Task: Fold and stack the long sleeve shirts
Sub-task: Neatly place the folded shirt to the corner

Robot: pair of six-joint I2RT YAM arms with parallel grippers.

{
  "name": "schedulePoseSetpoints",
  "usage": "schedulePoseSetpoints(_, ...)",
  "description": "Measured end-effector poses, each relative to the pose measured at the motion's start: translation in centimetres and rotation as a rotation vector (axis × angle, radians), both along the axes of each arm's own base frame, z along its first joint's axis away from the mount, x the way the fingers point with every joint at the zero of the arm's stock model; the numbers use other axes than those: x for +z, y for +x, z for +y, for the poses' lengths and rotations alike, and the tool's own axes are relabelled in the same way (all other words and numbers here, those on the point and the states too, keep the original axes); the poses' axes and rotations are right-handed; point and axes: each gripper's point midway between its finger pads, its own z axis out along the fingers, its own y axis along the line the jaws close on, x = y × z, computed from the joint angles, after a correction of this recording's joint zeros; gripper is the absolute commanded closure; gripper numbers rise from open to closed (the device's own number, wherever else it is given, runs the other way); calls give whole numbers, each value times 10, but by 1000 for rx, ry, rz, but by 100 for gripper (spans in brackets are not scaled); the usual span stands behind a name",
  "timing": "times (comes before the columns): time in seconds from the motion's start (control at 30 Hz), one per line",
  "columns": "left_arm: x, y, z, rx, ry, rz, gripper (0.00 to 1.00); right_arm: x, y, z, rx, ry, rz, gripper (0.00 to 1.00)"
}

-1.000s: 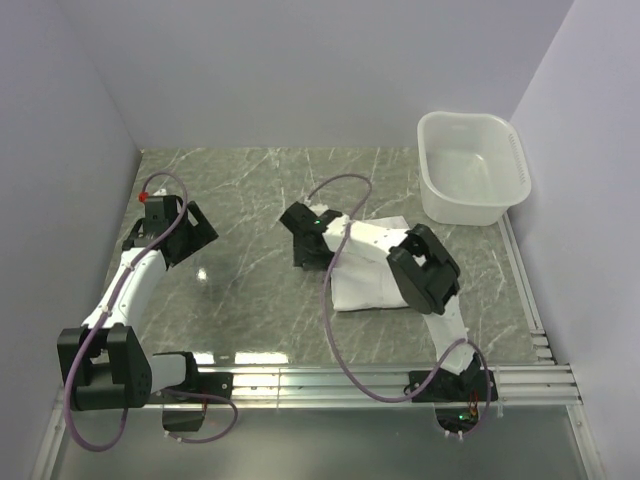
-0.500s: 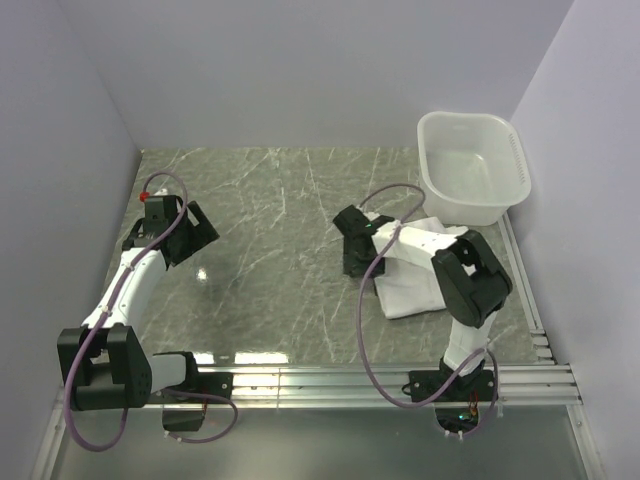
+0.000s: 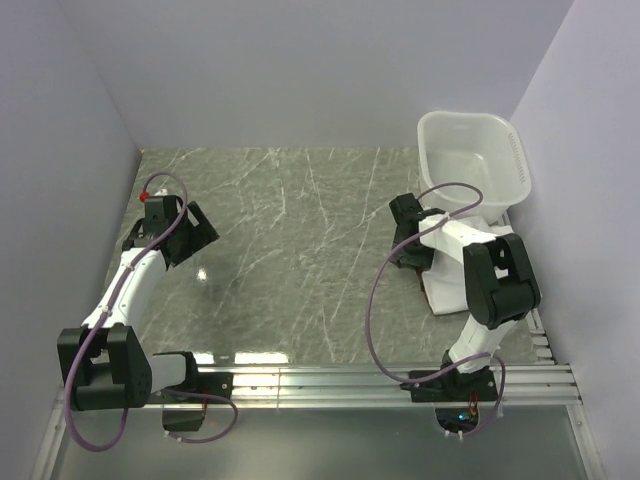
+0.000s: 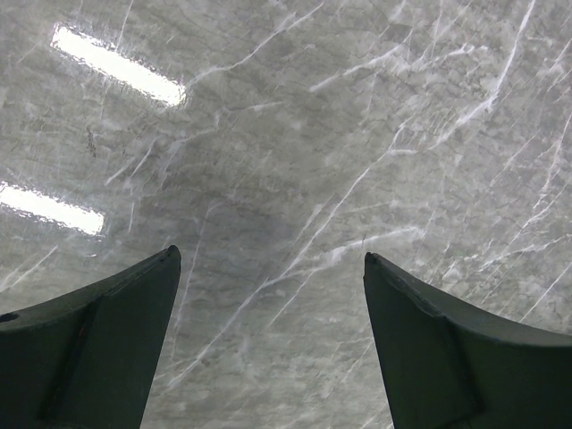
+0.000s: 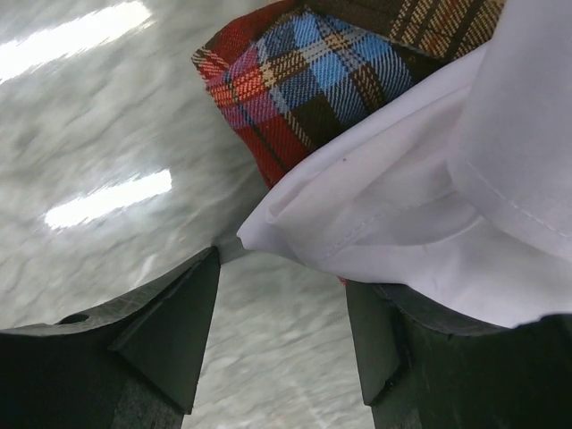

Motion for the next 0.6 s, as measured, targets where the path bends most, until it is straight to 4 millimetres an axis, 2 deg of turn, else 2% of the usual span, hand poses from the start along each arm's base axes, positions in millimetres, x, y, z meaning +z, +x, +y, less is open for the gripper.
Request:
schedulePoseSetpoints(0.37, 0, 0, 0, 1, 1, 0, 11, 7, 12, -43, -100, -63, -25, 35)
schedulePoseSetpoints(0.53, 0, 0, 0, 0, 1, -1, 9, 18, 14, -39, -95, -39, -59, 34)
schedulePoseSetpoints(0.6, 2, 0, 1, 3, 3, -5, 8, 47, 19, -27, -69, -1, -142, 32)
